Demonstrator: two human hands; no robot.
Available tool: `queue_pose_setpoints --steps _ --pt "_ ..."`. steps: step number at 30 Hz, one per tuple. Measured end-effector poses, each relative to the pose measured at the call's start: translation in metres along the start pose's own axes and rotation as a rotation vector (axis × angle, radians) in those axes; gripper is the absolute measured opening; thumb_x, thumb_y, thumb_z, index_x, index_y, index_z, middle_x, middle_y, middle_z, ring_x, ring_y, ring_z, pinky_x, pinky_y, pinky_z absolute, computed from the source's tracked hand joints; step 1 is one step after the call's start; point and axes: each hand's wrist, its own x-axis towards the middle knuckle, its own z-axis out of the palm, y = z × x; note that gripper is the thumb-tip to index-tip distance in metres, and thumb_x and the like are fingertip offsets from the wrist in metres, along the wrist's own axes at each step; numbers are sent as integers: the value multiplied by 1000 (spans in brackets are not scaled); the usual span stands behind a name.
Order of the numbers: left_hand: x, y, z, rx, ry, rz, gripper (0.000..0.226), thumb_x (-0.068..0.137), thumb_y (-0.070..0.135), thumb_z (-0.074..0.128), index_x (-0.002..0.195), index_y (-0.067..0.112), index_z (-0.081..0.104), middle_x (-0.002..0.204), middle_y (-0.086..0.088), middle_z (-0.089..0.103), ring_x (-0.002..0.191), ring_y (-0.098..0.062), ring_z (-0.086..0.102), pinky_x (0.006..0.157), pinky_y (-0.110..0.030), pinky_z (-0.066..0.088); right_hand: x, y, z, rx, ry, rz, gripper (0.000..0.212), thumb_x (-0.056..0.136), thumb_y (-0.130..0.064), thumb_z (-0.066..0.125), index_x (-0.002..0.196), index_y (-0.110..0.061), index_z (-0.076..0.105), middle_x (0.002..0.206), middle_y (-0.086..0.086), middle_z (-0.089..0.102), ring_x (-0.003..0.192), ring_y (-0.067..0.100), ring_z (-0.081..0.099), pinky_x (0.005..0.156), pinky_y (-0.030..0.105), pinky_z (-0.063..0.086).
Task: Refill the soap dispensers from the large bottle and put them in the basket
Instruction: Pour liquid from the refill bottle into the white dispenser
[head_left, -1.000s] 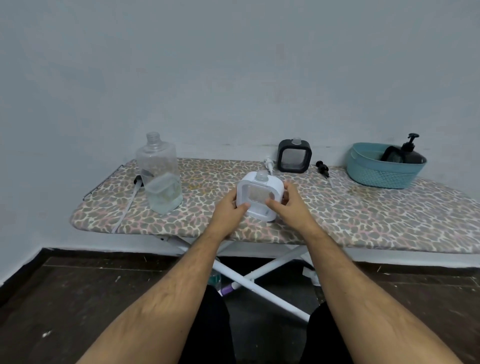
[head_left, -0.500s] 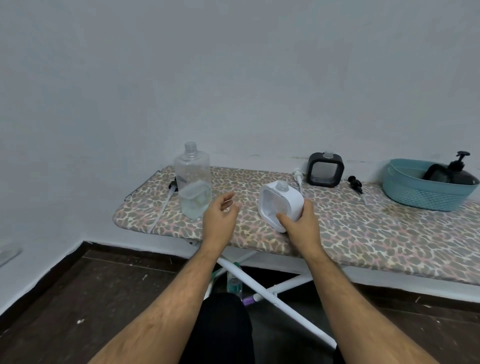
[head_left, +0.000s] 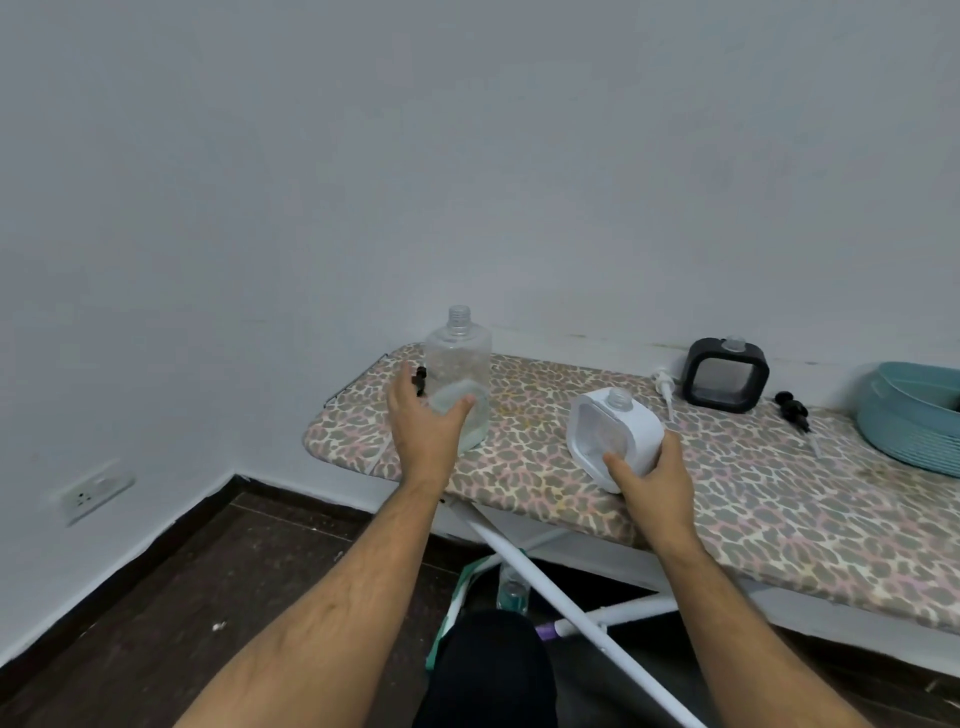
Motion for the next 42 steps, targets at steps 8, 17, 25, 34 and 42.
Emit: queue_pose_setpoints --steps 8,17,25,34,42 --pt "25 -2 11 -40 -185 -42 72 73 29 85 135 21 49 126 2 58 116 -18 56 100 -41 48 0 2 2 -8 11 2 54 82 -27 78 125 -16 47 110 1 59 94 23 59 72 32 46" --pt "3 9 21 26 -192 96 62 78 24 82 132 19 51 120 9 55 105 -6 51 78 -13 39 -3 -1 5 -54 51 1 58 79 -31 79 125 -16 47 107 1 59 90 23 59 70 35 51" --pt "-17 24 27 187 -244 296 56 85 35 74 136 24 52 110 19 56 96 -4 57 82 -23 48 -6 -3 6 -87 59 9 55 78 -37 77 120 -21 45 106 2 62 92 25 62 73 43 56" --pt "-17 19 27 444 -175 631 58 80 33 79 134 23 58 110 6 71 93 -12 66 77 -21 44 -7 -2 6 -113 62 5 51 77 -39 77 113 -27 42 102 -2 62 88 23 64 68 42 58" --pt "-15 29 31 702 -151 762 64 76 28 82 135 24 56 119 5 70 107 -15 66 119 -56 12 -12 -2 8 -165 128 -20 52 78 -39 77 119 -21 50 102 -4 63 89 20 61 70 39 55"
